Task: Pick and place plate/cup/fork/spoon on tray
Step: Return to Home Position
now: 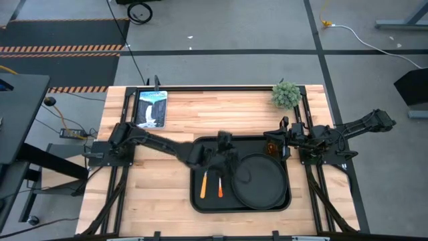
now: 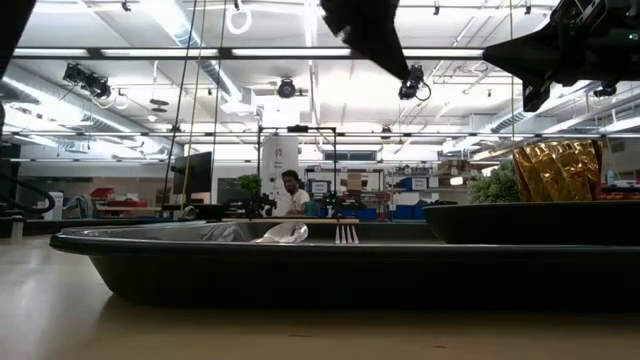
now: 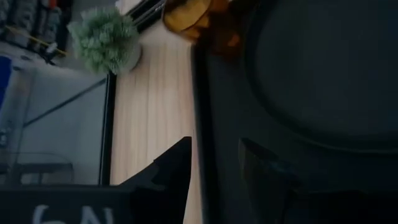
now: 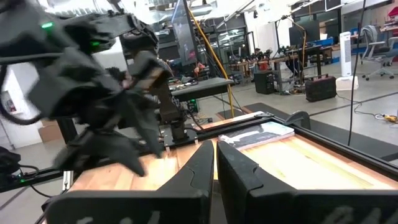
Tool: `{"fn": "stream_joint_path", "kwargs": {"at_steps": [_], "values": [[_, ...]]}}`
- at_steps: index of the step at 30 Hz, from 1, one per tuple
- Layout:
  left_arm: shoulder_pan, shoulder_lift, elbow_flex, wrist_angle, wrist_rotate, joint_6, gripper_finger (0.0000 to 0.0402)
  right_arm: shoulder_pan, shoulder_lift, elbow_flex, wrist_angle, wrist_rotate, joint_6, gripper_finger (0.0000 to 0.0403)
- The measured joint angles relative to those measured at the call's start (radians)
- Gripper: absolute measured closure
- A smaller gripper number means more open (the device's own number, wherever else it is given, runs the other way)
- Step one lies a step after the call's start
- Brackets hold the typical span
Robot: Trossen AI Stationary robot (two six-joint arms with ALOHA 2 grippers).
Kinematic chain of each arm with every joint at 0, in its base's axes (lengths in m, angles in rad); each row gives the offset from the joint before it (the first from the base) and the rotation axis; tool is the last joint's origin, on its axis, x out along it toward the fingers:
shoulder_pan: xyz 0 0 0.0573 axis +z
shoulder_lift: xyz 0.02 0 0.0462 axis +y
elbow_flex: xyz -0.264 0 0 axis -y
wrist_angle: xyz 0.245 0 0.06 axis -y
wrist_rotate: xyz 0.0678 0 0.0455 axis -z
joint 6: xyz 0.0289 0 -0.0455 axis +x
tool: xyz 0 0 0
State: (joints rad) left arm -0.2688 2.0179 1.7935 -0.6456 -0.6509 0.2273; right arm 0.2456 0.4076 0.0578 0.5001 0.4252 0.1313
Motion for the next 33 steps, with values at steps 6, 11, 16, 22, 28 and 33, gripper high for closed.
{"fn": "stream_joint_path", "kwargs": {"at_steps": [6, 11, 16, 22, 28, 33], "values": [[0.130, 0.001, 0.000, 0.077, 0.164, 0.146, 0.0260, 0.000, 0.000, 0.000, 0.000, 0.000, 0.000, 0.0376], [0.214, -0.020, -0.001, 0.189, 0.230, 0.266, 0.0260, 0.000, 0.000, 0.000, 0.000, 0.000, 0.000, 0.0376], [0.280, -0.063, -0.001, 0.264, 0.228, 0.367, 0.0260, 0.000, 0.000, 0.000, 0.000, 0.000, 0.000, 0.0376], [0.330, -0.113, 0.000, 0.264, 0.217, 0.368, 0.0260, 0.000, 0.000, 0.000, 0.000, 0.000, 0.000, 0.0376], [0.330, -0.163, 0.000, 0.180, 0.201, 0.251, 0.0260, 0.000, 0.000, 0.000, 0.000, 0.000, 0.000, 0.0376], [0.328, -0.163, -0.001, 0.268, 0.192, 0.088, 0.0260, 0.000, 0.000, 0.000, 0.000, 0.000, 0.000, 0.0376]]}}
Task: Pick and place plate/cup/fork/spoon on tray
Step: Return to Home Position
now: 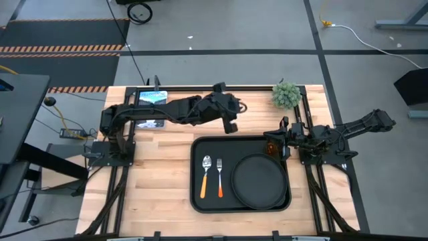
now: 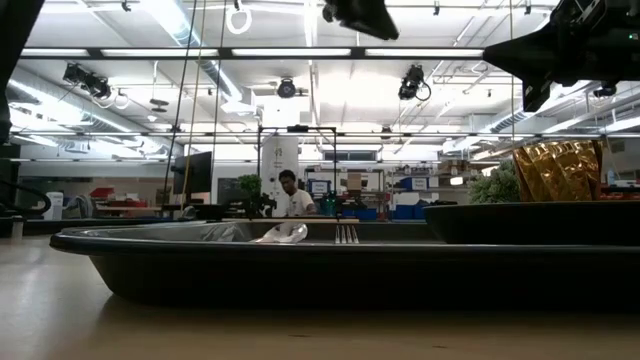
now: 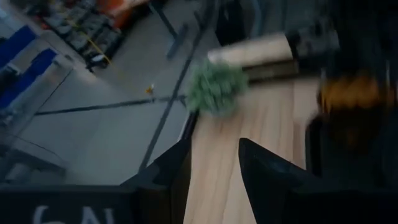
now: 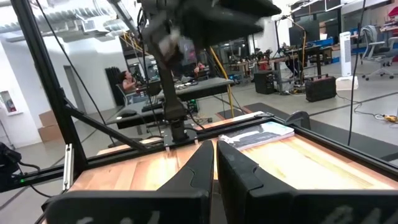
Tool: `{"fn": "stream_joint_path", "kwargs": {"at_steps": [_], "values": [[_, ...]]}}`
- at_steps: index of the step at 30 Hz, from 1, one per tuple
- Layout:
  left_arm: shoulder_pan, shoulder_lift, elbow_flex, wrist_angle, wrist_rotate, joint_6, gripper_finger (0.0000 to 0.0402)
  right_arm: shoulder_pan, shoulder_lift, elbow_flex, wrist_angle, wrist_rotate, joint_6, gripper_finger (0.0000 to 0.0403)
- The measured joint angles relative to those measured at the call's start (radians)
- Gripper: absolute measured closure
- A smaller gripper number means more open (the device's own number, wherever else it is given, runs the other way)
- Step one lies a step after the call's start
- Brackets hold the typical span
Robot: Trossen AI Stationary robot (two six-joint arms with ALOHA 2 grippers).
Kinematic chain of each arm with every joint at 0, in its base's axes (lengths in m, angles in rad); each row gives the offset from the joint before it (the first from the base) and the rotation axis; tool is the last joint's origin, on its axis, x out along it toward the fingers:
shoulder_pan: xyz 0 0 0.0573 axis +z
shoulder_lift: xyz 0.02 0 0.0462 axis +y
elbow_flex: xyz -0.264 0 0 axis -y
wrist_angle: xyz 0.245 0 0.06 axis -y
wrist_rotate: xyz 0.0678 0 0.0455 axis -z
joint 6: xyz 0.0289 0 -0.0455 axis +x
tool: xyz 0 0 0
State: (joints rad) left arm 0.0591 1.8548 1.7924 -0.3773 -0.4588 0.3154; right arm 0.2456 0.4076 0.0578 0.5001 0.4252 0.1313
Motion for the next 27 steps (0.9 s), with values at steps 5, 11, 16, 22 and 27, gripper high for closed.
{"fn": "stream_joint_path", "kwargs": {"at_steps": [5, 11, 16, 22, 27], "values": [[-0.022, -0.017, -0.001, 0.043, -0.009, -0.112, 0.0260, 0.000, 0.000, 0.000, 0.000, 0.000, 0.000, 0.0376], [-0.093, -0.116, 0.002, -0.062, -0.085, -0.070, 0.0260, 0.000, 0.000, 0.000, 0.000, 0.000, 0.000, 0.0376], [-0.154, -0.227, 0.000, -0.226, -0.087, -0.099, 0.0260, 0.000, 0.000, 0.000, 0.001, 0.000, 0.000, 0.0376], [-0.191, -0.300, 0.001, -0.358, -0.063, -0.165, 0.0260, 0.000, 0.000, 0.000, 0.000, 0.000, 0.000, 0.0376], [-0.225, -0.299, 0.000, -0.382, -0.061, -0.196, 0.0260, 0.000, 0.000, 0.000, 0.000, 0.000, 0.000, 0.0376]]}}
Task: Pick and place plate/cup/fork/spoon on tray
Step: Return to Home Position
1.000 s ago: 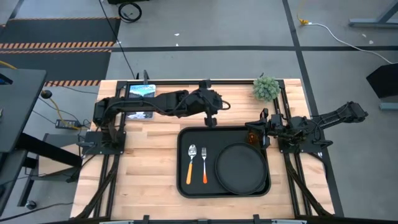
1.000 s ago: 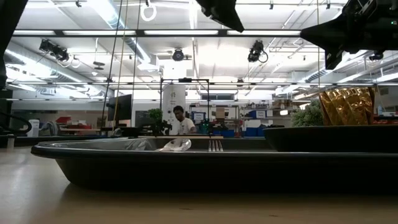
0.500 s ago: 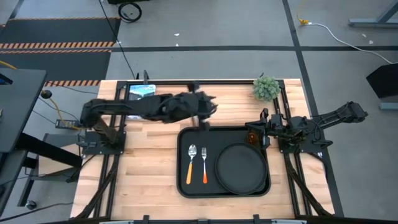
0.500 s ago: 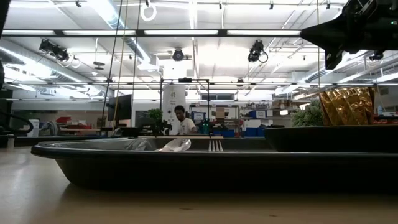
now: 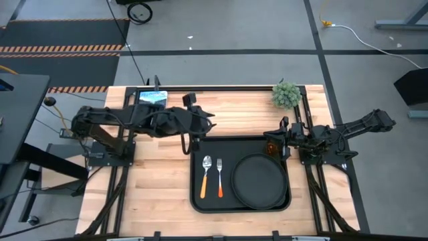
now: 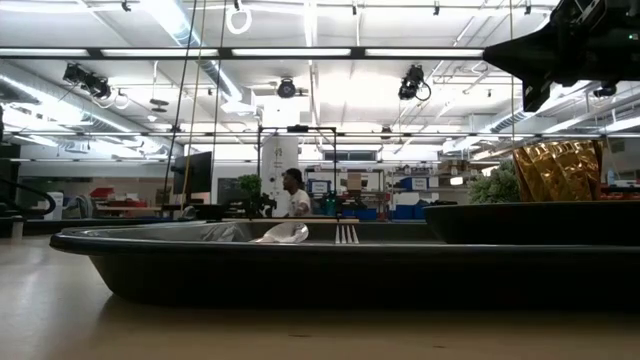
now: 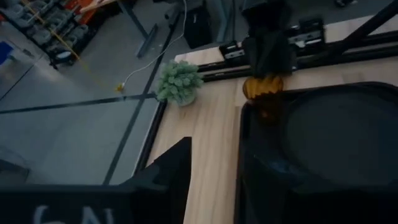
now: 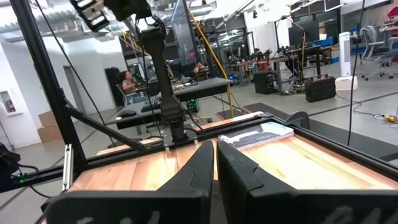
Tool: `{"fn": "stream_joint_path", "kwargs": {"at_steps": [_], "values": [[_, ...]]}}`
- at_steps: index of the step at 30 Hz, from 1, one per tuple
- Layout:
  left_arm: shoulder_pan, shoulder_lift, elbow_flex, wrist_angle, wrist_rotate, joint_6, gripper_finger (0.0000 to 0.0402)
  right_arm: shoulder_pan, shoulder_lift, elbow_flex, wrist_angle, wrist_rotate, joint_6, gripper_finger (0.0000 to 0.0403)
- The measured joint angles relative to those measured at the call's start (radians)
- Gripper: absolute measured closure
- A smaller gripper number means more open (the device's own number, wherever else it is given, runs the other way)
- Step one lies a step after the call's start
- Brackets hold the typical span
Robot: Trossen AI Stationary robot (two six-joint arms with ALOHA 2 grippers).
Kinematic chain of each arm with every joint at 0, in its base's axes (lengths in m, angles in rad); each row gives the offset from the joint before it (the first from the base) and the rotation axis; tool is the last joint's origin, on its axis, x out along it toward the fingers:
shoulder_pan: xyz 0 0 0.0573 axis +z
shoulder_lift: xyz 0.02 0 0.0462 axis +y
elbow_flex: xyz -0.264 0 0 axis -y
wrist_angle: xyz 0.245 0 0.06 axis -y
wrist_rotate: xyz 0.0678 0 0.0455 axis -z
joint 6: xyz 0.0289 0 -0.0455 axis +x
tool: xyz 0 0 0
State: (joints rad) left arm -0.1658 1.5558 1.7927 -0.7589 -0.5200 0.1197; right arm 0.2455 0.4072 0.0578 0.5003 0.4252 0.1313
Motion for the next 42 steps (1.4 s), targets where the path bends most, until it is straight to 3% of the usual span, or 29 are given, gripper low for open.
{"fn": "stream_joint_path", "kwargs": {"at_steps": [7, 10, 15, 25, 31, 42], "values": [[-0.054, 0.000, -0.069, 0.115, 0.026, -0.014, 0.0260, 0.000, 0.000, 0.000, 0.000, 0.000, 0.000, 0.0376], [-0.091, -0.055, -0.235, 0.262, 0.027, 0.059, 0.0260, 0.000, 0.000, 0.000, 0.000, 0.000, 0.000, 0.0376], [-0.122, -0.175, -0.558, 0.651, 0.028, 0.153, 0.0260, 0.000, 0.000, 0.000, 0.000, 0.000, 0.000, 0.0376], [-0.132, -0.353, -1.172, 1.251, 0.029, 0.015, 0.0260, 0.000, 0.000, 0.000, 0.000, 0.000, 0.000, 0.0376], [-0.131, -0.382, -1.425, 1.613, 0.027, -0.008, 0.0260, 0.000, 0.000, 0.000, 0.000, 0.000, 0.000, 0.0376], [-0.131, -0.602, -1.620, 1.674, 0.028, -0.058, 0.0260, 0.000, 0.000, 0.000, 0.000, 0.000, 0.000, 0.0376]]}}
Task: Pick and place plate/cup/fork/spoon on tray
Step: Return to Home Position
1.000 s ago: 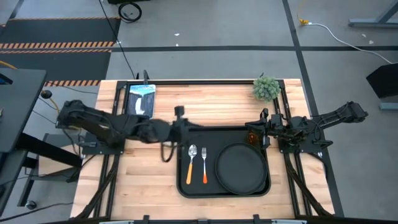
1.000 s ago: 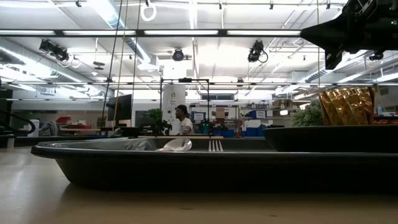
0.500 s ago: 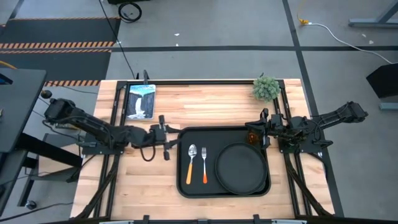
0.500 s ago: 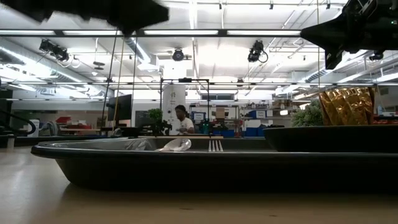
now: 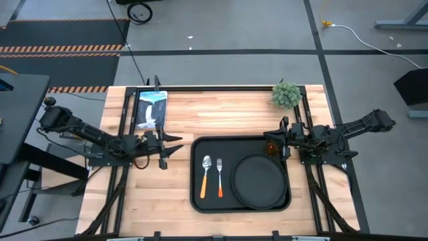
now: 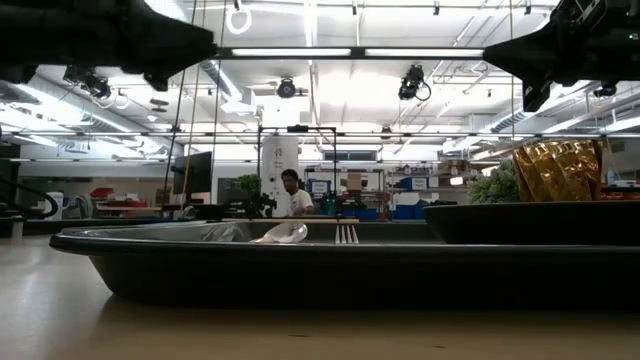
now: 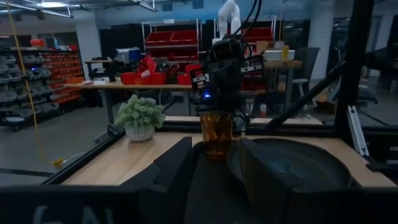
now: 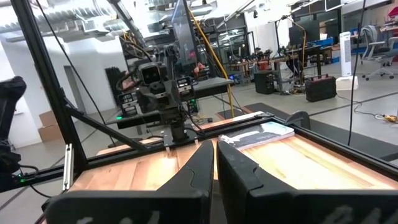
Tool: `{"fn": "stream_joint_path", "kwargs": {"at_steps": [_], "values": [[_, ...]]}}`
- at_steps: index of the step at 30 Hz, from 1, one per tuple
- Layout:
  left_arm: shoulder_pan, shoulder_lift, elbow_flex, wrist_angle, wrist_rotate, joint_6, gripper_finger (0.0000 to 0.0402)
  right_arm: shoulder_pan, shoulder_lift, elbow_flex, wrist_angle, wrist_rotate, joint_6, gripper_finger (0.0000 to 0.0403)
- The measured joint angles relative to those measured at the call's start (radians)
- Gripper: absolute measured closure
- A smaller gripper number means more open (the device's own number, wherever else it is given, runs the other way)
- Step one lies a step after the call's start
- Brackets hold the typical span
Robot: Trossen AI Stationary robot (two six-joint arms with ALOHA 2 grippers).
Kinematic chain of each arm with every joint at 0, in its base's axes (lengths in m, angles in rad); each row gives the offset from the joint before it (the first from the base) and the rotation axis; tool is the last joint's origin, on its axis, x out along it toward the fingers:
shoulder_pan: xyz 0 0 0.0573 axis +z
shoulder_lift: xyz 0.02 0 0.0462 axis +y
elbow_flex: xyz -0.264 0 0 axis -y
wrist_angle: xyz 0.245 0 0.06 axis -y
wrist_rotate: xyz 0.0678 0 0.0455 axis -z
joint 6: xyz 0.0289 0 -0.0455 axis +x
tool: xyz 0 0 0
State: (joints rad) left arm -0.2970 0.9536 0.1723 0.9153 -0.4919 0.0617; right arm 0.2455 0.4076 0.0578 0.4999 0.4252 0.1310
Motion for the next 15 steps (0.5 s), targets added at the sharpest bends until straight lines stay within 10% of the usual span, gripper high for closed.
{"fn": "stream_joint_path", "kwargs": {"at_steps": [15], "values": [[0.071, -0.249, -0.164, -0.050, 0.180, -0.020, 0.0260, 0.000, 0.000, 0.000, 0.000, 0.000, 0.000, 0.0376]]}}
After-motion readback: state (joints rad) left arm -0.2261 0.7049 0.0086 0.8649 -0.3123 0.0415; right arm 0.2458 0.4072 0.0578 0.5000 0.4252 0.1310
